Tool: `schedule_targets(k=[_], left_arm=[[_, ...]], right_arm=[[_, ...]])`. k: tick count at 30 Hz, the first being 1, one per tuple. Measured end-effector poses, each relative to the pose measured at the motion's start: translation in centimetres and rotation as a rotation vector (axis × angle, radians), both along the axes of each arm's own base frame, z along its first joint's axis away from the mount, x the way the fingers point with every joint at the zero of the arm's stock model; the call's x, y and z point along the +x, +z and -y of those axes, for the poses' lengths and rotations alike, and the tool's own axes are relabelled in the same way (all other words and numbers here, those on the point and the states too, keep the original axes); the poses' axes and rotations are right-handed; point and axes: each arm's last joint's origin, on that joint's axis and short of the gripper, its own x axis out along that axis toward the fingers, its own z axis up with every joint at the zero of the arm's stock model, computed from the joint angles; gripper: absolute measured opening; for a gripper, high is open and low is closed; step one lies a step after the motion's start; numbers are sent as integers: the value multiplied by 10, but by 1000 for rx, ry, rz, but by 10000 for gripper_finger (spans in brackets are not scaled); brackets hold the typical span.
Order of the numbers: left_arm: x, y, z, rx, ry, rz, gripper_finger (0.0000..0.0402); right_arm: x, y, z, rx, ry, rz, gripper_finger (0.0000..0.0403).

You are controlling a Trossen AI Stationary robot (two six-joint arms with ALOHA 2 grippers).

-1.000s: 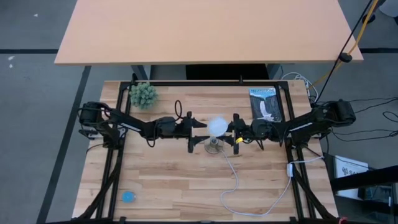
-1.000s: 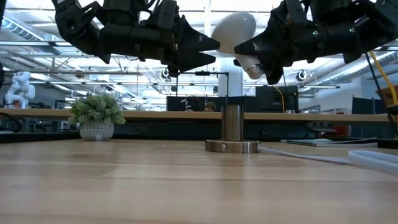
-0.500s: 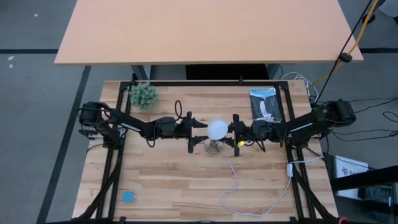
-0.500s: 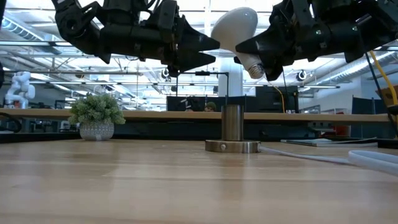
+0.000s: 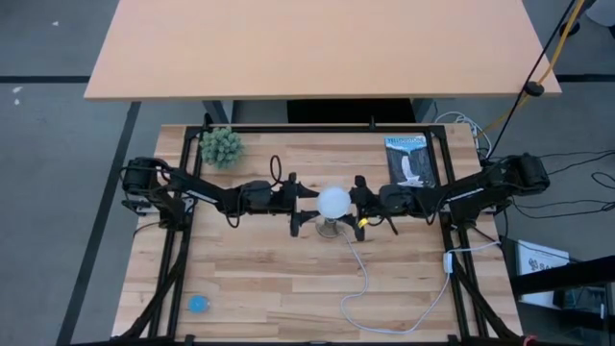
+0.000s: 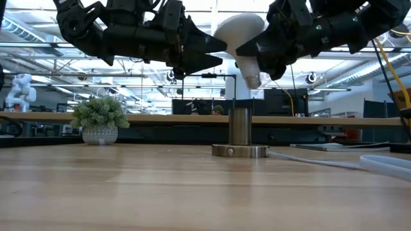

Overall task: Screw lightbulb
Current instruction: Insert the white light bulb into the gold lamp

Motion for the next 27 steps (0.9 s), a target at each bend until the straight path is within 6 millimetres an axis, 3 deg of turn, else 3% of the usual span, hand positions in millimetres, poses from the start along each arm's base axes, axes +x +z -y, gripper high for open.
schedule_targets(k=[14, 27], left_arm=[[-1, -10, 0, 1, 0, -106, 259], [-1, -9, -9, 26, 26, -98, 259]], right_arm=[[-3, -10, 0, 0, -1, -105, 217], [-3, -9, 0, 50, -13, -92, 217]])
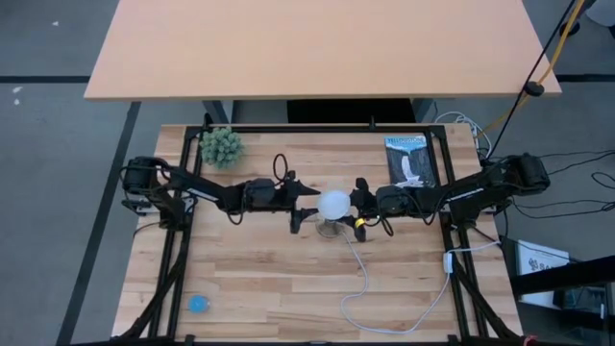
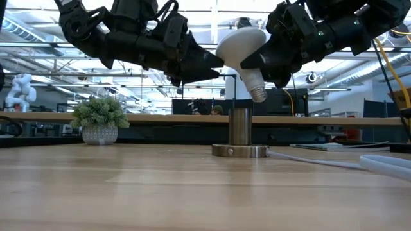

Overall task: Screw lightbulb
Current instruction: Insert the white light bulb into the gold lamp

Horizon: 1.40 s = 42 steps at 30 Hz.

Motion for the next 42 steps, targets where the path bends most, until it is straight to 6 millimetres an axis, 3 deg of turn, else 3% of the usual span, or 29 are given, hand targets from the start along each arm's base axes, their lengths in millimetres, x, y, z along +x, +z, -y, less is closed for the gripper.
schedule_targets(k=[7, 13, 21, 42], left_arm=[[0, 0, -1, -9, -51, 1, 259], [0, 0, -2, 25, -58, 1, 259], [-5, 7, -6, 33, -48, -17, 259], [-5, 1, 10, 66, -83, -80, 259]], right_arm=[[1, 1, 0, 9, -16, 0, 217], [14, 15, 0, 3, -28, -44, 214], [30, -2, 0, -25, -43, -148, 210], [23, -6, -2, -71, -38, -235, 210]])
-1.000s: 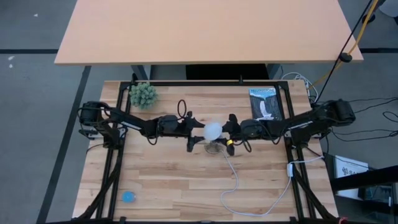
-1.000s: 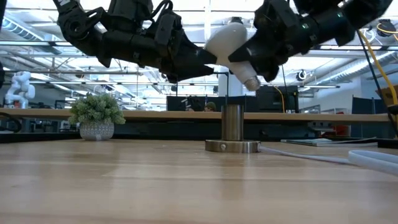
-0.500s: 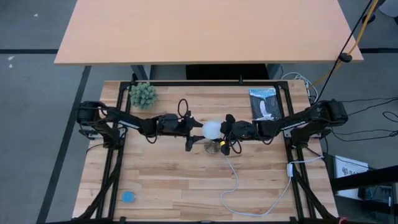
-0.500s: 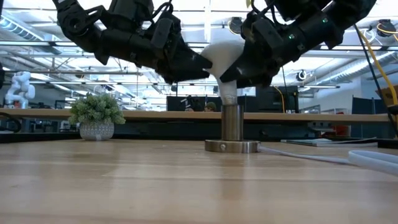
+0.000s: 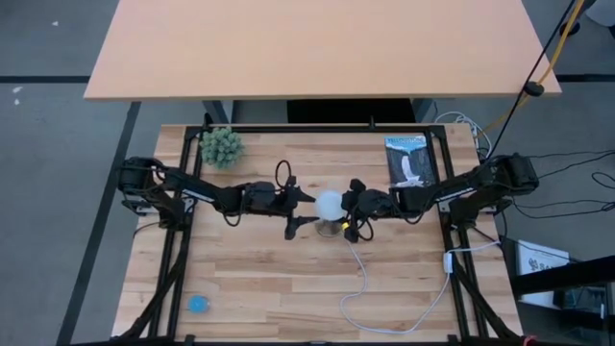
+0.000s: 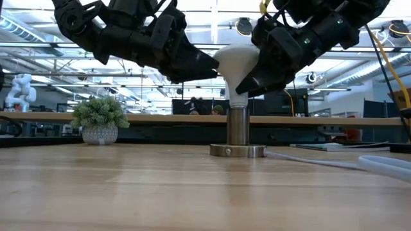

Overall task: Screw lightbulb
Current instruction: Insert the white light bulb into the gold lamp

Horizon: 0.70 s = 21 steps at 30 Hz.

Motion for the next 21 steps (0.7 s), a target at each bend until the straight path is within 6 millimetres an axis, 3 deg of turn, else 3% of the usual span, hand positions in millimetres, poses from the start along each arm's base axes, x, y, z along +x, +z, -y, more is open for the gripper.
schedule_targets(k=[21], left_arm=[[0, -2, 0, 4, 34, -19, 259]], right_arm=[[-2, -2, -5, -29, 27, -32, 210]])
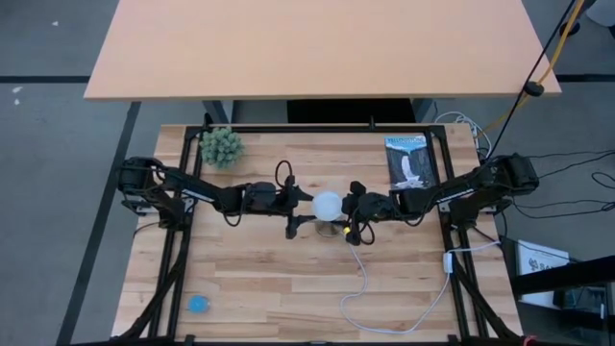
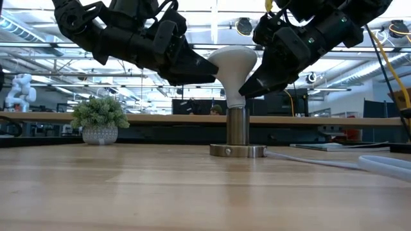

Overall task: Screw lightbulb
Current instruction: Insert the white light bulb into the gold lamp

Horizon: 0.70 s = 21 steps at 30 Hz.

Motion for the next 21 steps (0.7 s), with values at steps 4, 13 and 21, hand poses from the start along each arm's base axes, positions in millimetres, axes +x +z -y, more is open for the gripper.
schedule_targets(k=[4, 13, 21], left_arm=[[0, 0, 0, -3, 1, 2, 259], [0, 2, 0, -2, 1, 22, 259], [0, 2, 1, -1, -27, 21, 259]], right_arm=[[0, 0, 0, 3, -2, -6, 210], [-1, -1, 0, 3, -2, -12, 210], [-1, -1, 0, 24, -15, -10, 210]])
